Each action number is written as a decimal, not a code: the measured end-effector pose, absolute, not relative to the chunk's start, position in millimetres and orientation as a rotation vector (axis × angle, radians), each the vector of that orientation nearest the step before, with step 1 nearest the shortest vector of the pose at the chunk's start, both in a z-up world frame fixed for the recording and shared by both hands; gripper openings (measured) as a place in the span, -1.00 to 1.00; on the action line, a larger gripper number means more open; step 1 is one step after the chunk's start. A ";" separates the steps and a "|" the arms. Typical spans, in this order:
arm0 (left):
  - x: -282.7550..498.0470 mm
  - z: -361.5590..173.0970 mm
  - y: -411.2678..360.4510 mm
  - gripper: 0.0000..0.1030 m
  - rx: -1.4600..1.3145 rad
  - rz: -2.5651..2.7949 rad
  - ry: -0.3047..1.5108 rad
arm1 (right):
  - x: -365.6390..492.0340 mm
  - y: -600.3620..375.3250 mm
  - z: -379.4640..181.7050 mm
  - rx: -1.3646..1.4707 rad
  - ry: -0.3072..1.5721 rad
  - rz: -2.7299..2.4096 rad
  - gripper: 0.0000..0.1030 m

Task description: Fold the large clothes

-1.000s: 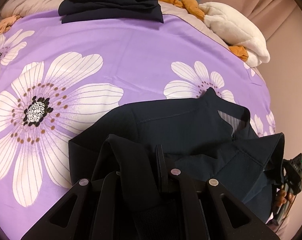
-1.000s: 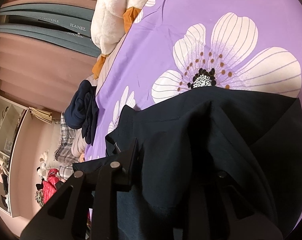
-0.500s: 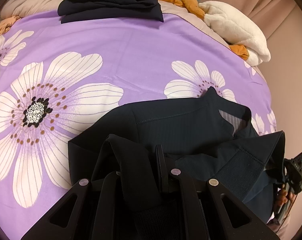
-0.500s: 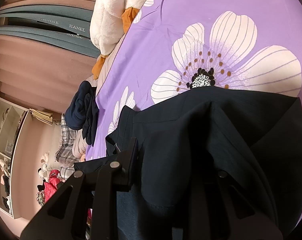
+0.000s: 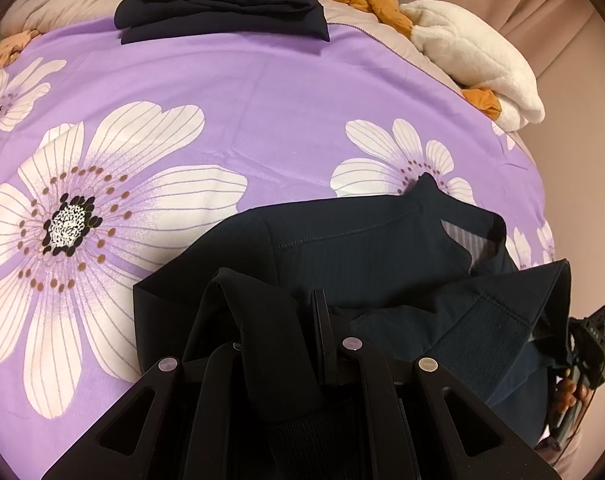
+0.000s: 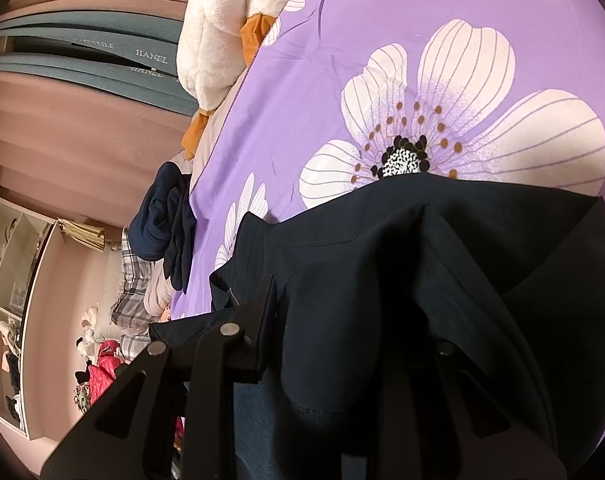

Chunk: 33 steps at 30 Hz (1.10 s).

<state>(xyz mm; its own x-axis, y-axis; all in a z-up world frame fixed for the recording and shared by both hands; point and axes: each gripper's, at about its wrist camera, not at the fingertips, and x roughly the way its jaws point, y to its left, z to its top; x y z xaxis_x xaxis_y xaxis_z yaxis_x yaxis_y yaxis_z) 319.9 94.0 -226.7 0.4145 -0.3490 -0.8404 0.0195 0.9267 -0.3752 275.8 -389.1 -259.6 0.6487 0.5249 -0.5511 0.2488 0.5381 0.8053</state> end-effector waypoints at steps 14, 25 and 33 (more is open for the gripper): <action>326.6 -227.8 94.0 -0.82 -0.343 -0.230 1.157 | 281.3 -392.0 -259.9 1.052 0.913 0.176 -0.42; 328.5 -227.8 94.8 -0.82 -0.348 -0.220 1.166 | 283.1 -391.7 -257.3 1.051 0.919 0.170 -0.39; 329.3 -226.7 94.8 -0.81 -0.349 -0.215 1.172 | 281.7 -394.3 -255.7 1.053 0.913 0.163 -0.33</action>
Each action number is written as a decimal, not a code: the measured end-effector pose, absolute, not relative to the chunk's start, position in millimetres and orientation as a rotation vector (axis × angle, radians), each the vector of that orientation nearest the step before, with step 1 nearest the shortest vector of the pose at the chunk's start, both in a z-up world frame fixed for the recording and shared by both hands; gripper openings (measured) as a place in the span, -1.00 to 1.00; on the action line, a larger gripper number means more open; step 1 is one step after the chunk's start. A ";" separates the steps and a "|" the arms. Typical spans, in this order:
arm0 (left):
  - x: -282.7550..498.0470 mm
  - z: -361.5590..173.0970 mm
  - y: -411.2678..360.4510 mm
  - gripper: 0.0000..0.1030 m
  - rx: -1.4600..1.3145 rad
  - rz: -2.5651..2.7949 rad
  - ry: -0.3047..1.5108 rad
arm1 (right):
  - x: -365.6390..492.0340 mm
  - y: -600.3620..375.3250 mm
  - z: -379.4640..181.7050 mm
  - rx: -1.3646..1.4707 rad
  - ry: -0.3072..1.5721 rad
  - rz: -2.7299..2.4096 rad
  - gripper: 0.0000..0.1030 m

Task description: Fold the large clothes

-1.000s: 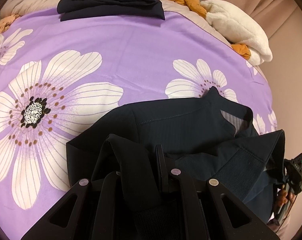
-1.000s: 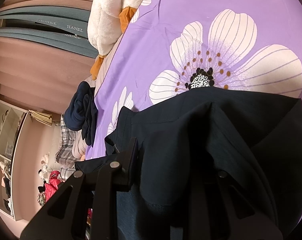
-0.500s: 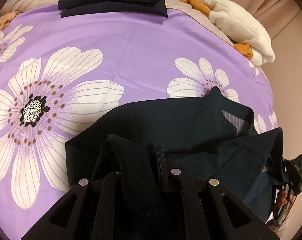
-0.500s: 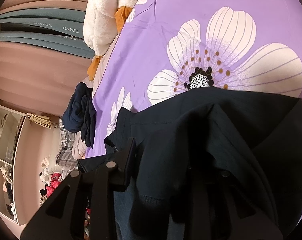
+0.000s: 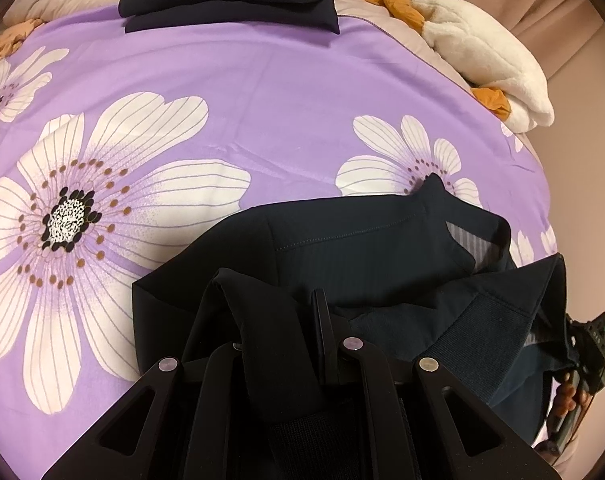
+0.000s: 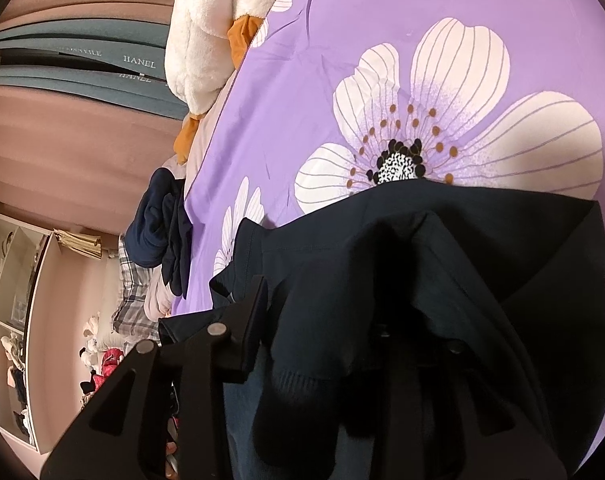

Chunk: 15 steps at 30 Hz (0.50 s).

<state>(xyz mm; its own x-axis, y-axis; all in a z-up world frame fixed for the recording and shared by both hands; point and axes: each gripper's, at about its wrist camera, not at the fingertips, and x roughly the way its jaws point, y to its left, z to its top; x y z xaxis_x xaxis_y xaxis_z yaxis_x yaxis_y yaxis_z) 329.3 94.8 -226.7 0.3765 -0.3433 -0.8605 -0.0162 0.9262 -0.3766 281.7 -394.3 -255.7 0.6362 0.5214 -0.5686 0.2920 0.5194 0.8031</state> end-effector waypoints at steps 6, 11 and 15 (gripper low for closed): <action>330.5 -226.2 94.7 -0.81 -0.353 -0.210 1.178 | 281.7 -394.9 -256.0 1.049 0.914 0.161 -0.31; 330.6 -226.0 95.7 -0.81 -0.368 -0.211 1.181 | 281.3 -395.5 -256.3 1.061 0.914 0.163 -0.29; 331.6 -225.6 97.4 -0.81 -0.381 -0.210 1.189 | 282.2 -396.1 -256.7 1.070 0.916 0.162 -0.28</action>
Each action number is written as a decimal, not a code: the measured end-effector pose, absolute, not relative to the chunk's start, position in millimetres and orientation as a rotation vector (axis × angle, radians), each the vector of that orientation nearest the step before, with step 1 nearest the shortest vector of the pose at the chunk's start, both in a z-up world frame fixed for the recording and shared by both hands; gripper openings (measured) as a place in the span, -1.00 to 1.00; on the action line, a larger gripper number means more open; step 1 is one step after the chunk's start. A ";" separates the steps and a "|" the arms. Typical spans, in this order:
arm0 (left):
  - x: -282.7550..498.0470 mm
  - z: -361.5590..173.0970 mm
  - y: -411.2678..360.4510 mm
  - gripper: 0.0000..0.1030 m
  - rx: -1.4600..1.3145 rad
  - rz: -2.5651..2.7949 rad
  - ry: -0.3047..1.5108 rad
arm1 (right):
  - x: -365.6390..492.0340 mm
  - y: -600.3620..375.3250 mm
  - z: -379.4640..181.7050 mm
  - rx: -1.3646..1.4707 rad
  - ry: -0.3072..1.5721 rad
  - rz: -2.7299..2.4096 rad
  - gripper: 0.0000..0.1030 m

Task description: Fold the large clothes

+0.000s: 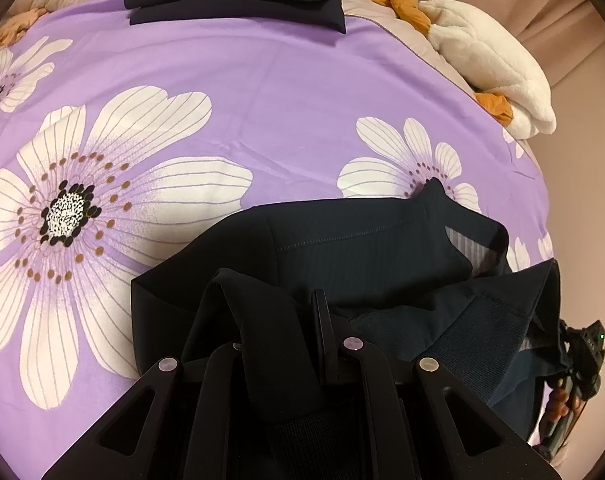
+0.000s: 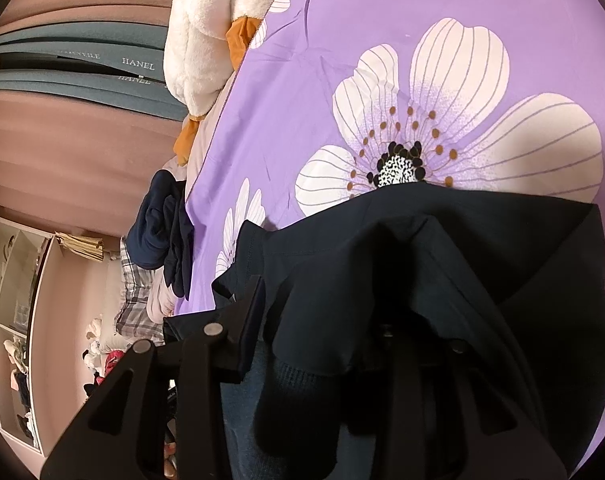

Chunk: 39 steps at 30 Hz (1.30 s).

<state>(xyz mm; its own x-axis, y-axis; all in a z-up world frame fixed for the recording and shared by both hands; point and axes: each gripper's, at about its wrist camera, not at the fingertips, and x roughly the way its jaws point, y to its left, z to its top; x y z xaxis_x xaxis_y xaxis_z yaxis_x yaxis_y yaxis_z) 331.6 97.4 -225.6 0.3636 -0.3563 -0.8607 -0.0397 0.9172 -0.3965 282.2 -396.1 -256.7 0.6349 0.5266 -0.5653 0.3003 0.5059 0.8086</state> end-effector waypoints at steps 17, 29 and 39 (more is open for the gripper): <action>347.3 -226.7 129.4 -0.59 -0.701 -0.263 1.312 | 285.3 -412.8 -257.4 1.280 0.894 0.193 0.01; 364.4 -218.4 160.9 -0.06 -0.892 -0.220 1.258 | 291.4 -431.5 -263.9 1.571 0.843 0.196 0.19; 380.0 -213.1 176.0 -0.06 -0.839 -0.173 1.173 | 301.8 -438.3 -245.2 1.553 0.745 0.173 0.27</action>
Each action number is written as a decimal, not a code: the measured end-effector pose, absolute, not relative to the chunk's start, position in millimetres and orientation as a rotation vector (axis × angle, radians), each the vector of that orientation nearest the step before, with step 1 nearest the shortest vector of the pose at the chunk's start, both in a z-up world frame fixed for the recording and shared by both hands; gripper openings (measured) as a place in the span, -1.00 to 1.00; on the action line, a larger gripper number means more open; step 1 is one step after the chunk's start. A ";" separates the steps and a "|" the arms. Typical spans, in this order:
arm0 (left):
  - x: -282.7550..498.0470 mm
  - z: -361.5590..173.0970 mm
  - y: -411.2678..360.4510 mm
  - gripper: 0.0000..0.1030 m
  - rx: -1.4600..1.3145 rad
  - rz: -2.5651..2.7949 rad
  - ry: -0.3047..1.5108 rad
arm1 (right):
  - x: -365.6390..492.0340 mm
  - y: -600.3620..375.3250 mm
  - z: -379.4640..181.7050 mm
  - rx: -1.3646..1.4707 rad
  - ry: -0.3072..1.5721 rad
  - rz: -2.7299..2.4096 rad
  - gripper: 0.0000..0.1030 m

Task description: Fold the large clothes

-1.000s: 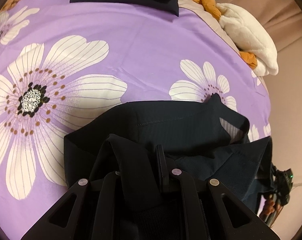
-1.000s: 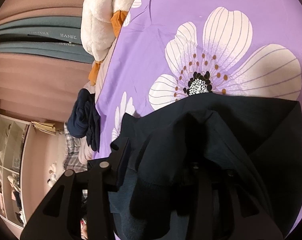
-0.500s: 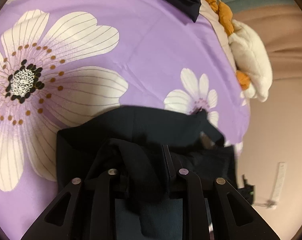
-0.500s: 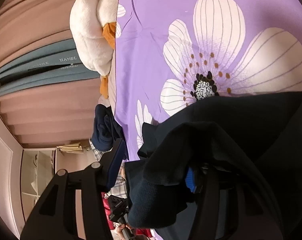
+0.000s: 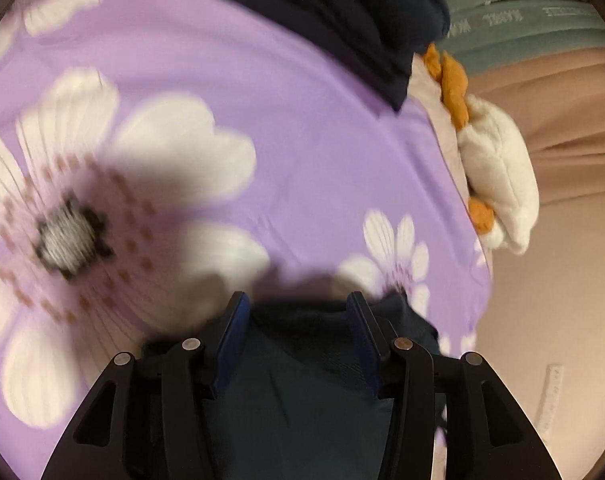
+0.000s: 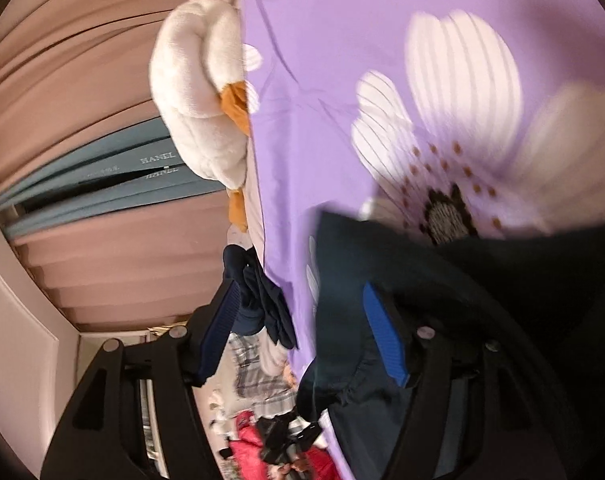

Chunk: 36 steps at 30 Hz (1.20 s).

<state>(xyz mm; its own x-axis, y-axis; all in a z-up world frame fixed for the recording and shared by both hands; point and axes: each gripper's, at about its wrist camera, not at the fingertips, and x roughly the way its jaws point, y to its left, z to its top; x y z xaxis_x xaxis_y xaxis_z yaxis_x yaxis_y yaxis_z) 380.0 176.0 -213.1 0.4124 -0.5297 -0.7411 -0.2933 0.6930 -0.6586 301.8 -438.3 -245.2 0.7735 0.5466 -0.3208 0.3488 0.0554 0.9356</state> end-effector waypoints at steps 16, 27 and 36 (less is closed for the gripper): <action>366.1 -193.2 72.7 0.07 -0.143 -0.384 1.145 | 351.2 -236.2 -175.5 0.047 1.011 0.452 0.26; 366.8 -227.3 17.8 0.07 0.043 -0.406 1.188 | 404.0 -143.3 -218.7 -0.321 1.038 0.635 0.13; 367.2 -228.9 12.6 0.07 0.040 -0.429 1.169 | 412.6 -133.7 -226.6 -0.372 1.088 0.728 -0.06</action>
